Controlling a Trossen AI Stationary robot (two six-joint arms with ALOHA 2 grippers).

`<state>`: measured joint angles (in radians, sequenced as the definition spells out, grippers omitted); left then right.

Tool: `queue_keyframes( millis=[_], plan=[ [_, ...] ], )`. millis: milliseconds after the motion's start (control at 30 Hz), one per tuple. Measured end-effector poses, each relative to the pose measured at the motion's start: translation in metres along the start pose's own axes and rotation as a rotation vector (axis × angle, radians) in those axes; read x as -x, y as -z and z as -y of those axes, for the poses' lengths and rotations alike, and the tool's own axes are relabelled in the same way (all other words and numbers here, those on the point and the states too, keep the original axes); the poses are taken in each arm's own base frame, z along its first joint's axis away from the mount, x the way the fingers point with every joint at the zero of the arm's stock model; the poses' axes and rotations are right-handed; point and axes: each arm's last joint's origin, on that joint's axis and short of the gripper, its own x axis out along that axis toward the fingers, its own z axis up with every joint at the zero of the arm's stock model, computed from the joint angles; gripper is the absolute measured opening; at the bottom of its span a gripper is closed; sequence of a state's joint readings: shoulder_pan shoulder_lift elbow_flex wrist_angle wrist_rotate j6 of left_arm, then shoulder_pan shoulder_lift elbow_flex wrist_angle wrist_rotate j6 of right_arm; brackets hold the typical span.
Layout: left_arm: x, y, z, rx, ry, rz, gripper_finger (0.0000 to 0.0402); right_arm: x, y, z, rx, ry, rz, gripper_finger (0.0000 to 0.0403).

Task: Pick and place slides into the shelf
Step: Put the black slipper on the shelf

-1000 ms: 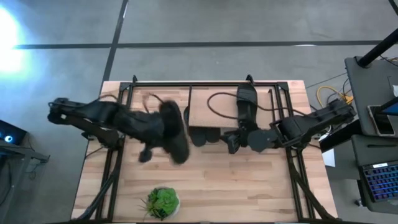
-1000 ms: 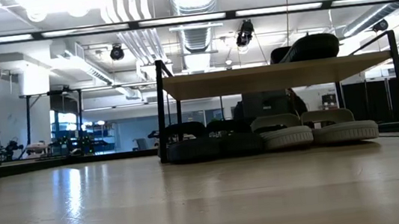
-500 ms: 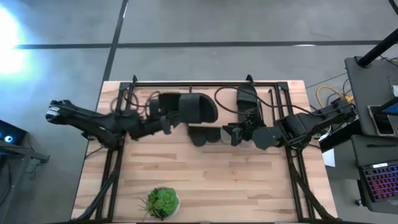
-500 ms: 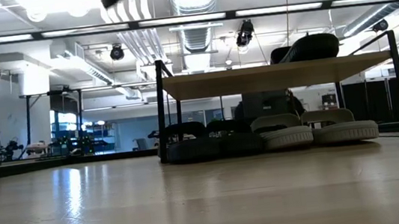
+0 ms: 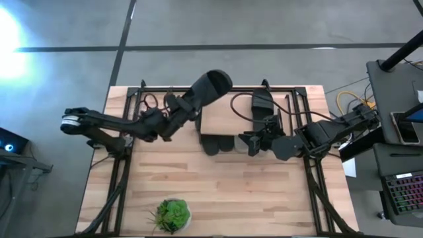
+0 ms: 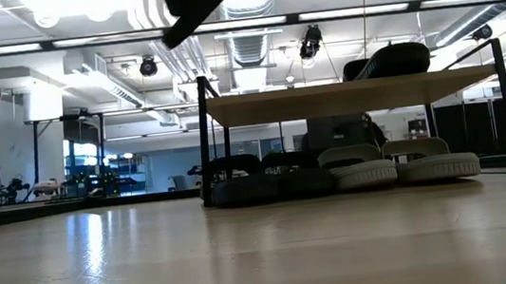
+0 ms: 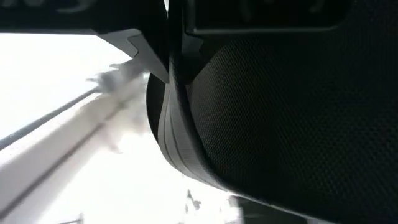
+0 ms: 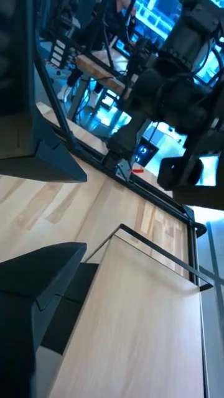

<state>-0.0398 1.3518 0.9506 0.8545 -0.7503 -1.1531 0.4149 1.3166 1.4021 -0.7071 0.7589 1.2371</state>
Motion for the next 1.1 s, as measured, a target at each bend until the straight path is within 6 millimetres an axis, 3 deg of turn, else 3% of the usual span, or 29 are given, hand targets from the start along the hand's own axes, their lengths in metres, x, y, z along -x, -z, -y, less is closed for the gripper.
queue_keyframes(
  millis=[167, 500, 600, 767, 1100],
  plan=[
    [-0.01, 0.006, 0.006, 0.053, 0.154, -0.098, 0.0, -0.003, 0.0, 0.0, -0.013, 0.02, 0.039, 0.0143],
    [-0.011, 0.022, -0.022, 0.101, 0.075, -0.141, 0.0, 0.008, -0.015, 0.004, -0.008, 0.043, 0.19, 0.0141],
    [-0.011, 0.022, -0.023, 0.104, 0.072, -0.139, 0.0, 0.012, -0.02, 0.0, 0.113, 0.043, 0.192, 0.0157],
    [-0.013, 0.021, -0.025, 0.087, 0.059, -0.142, 0.0, 0.012, -0.024, -0.015, 0.534, 0.061, 0.184, 0.0174],
    [-0.012, 0.024, -0.028, -0.009, 0.048, -0.188, 0.0, 0.001, -0.043, -0.032, 0.709, 0.088, 0.124, 0.0176]
  ],
)
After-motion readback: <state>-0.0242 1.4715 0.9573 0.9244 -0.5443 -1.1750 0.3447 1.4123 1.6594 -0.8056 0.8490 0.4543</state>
